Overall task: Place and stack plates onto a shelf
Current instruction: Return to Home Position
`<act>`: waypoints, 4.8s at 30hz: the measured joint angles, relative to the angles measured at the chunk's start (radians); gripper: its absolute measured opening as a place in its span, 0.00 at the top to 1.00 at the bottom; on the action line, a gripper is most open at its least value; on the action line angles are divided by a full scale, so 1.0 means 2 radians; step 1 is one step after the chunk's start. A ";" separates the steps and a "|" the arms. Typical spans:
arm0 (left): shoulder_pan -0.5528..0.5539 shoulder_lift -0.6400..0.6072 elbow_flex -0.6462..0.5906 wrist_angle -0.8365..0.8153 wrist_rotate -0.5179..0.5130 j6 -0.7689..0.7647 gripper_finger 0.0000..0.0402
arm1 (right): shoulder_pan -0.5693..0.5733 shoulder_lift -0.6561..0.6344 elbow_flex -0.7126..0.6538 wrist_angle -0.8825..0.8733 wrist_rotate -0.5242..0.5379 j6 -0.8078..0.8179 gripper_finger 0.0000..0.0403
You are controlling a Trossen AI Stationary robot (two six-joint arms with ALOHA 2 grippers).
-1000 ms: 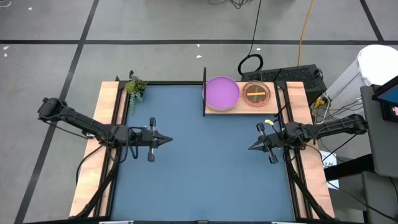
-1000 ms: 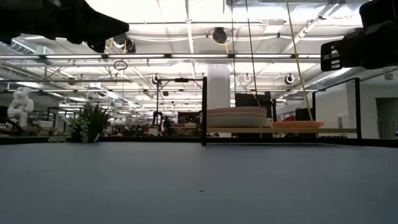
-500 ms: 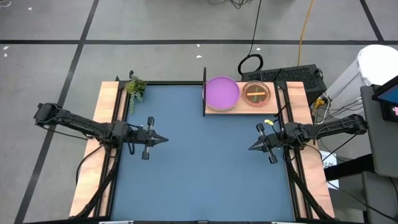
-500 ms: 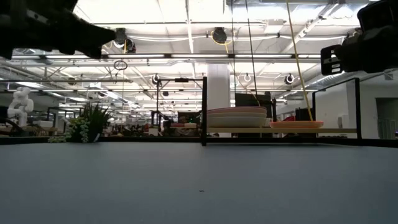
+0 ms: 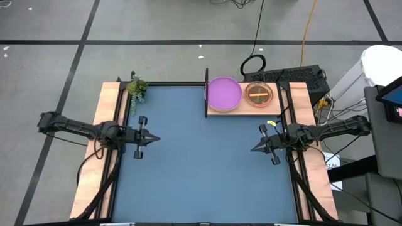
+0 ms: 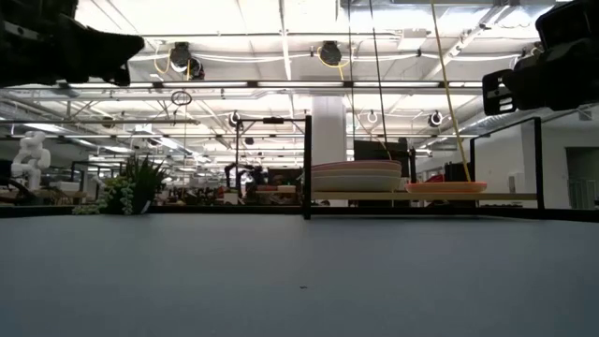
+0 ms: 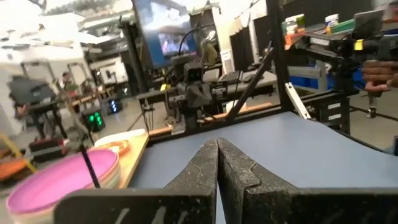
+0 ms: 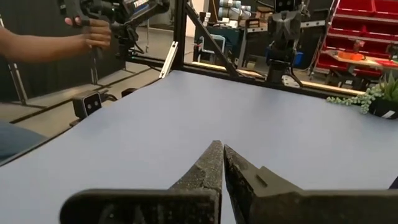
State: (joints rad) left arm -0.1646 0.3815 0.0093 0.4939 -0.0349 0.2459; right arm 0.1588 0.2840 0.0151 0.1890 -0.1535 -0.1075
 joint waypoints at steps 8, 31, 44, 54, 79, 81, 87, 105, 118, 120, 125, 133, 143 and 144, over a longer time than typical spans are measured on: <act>0.011 -0.098 0.000 -0.078 0.023 0.004 0.99 | 0.000 0.000 0.000 0.000 0.005 0.004 1.00; 0.056 -0.185 0.001 -0.242 0.018 -0.061 0.99 | 0.000 0.000 0.000 -0.004 0.033 -0.001 1.00; 0.056 -0.184 0.001 -0.238 0.010 -0.047 0.99 | -0.005 -0.029 0.000 0.012 0.051 0.010 1.00; 0.056 -0.184 0.001 -0.238 0.010 -0.047 0.99 | -0.059 -0.107 0.000 -0.075 0.050 0.029 1.00; 0.056 -0.184 0.001 -0.237 0.010 -0.047 0.99 | -0.099 -0.119 0.000 -0.078 0.022 0.070 1.00; 0.056 -0.184 0.001 -0.237 0.010 -0.047 0.99 | -0.099 -0.119 0.000 -0.078 0.022 0.072 1.00; 0.056 -0.184 0.001 -0.237 0.010 -0.047 0.99 | -0.099 -0.119 0.000 -0.078 0.022 0.073 1.00; 0.056 -0.184 0.001 -0.237 0.010 -0.047 0.99 | -0.084 -0.119 0.000 -0.078 0.023 0.087 1.00; 0.056 -0.184 0.001 -0.237 0.011 -0.047 0.99 | -0.084 -0.118 0.000 -0.078 0.024 0.087 1.00; 0.056 -0.184 0.001 -0.237 0.011 -0.047 0.99 | -0.084 -0.119 0.000 -0.078 0.024 0.087 1.00; 0.056 -0.184 0.001 -0.237 0.011 -0.047 0.99 | -0.084 -0.118 0.000 -0.078 0.024 0.087 1.00; 0.056 -0.184 0.001 -0.237 0.011 -0.047 0.99 | -0.084 -0.118 0.000 -0.078 0.024 0.087 1.00; 0.056 -0.184 0.001 -0.237 0.011 -0.047 0.99 | -0.084 -0.118 0.000 -0.078 0.024 0.087 1.00; 0.056 -0.184 0.001 -0.237 0.011 -0.047 0.99 | -0.084 -0.118 0.000 -0.078 0.024 0.087 1.00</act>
State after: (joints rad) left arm -0.0525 0.0128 0.0109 0.0196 -0.0135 0.1524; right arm -0.0094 0.0471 0.0147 0.0338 -0.1058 0.0669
